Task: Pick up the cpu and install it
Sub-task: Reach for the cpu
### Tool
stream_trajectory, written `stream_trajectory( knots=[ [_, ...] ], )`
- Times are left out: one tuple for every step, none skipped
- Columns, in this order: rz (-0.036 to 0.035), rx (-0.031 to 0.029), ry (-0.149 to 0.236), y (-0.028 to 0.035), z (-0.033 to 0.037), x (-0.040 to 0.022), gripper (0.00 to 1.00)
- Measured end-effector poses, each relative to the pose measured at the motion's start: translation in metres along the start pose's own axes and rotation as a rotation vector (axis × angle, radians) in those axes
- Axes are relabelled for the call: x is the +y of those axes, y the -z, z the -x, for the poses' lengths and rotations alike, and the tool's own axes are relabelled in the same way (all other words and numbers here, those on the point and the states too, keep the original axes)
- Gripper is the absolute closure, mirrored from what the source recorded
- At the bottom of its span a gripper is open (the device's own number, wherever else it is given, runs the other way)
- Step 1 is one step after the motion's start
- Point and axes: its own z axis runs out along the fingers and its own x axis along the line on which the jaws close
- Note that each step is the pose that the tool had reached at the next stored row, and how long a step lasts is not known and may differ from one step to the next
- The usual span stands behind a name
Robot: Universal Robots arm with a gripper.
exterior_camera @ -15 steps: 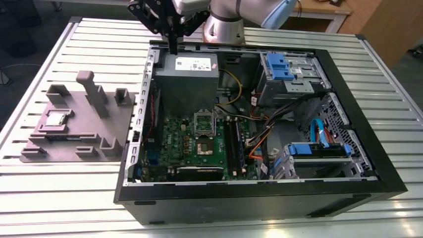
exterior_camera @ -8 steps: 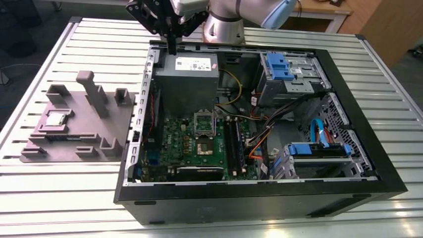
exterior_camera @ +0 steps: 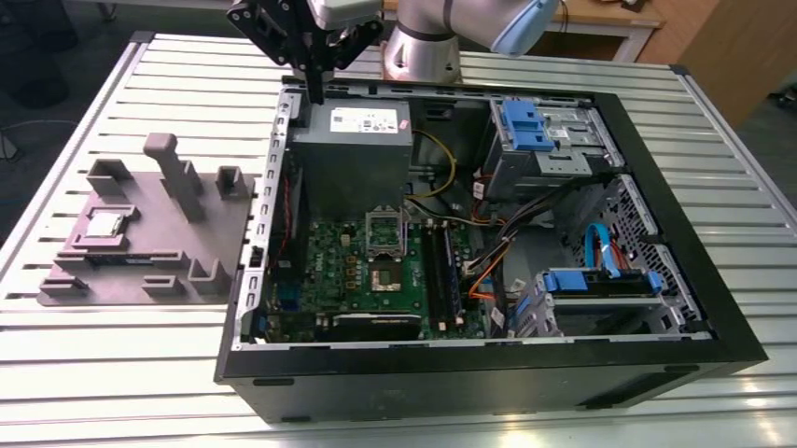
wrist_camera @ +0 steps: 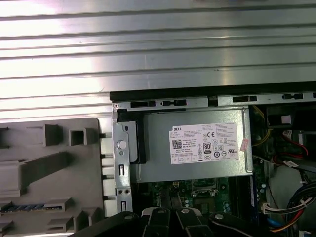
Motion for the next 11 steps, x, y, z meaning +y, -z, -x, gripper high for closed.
stream_trajectory(
  knots=[
    [0.0001,0.0,0.0,-0.0002,-0.0002,0.0,0.9],
    [0.0001,0.0,0.0,-0.0003,-0.0007,0.0,0.9],
    [0.0001,0.0,0.0,-0.0002,-0.0009,0.0,0.9],
    [0.0001,0.0,0.0,-0.0002,-0.0011,-0.0001,0.9],
    [0.0001,-0.0001,0.0,-0.0003,-0.0013,-0.0001,0.9],
    [0.0001,-0.0001,0.0,-0.0002,-0.0016,-0.0001,0.9],
    [0.0001,-0.0001,0.0,-0.0002,-0.0022,-0.0002,0.9],
    [0.0,0.0,0.0,-0.0002,-0.0029,-0.0003,0.9],
    [-0.0001,0.0001,0.0,-0.0001,-0.0038,-0.0003,0.9],
    [0.0001,-0.0001,0.0,-0.0002,-0.0047,-0.0004,0.9],
    [0.0001,0.0,0.0,-0.0001,-0.0056,-0.0004,0.9]
  ],
)
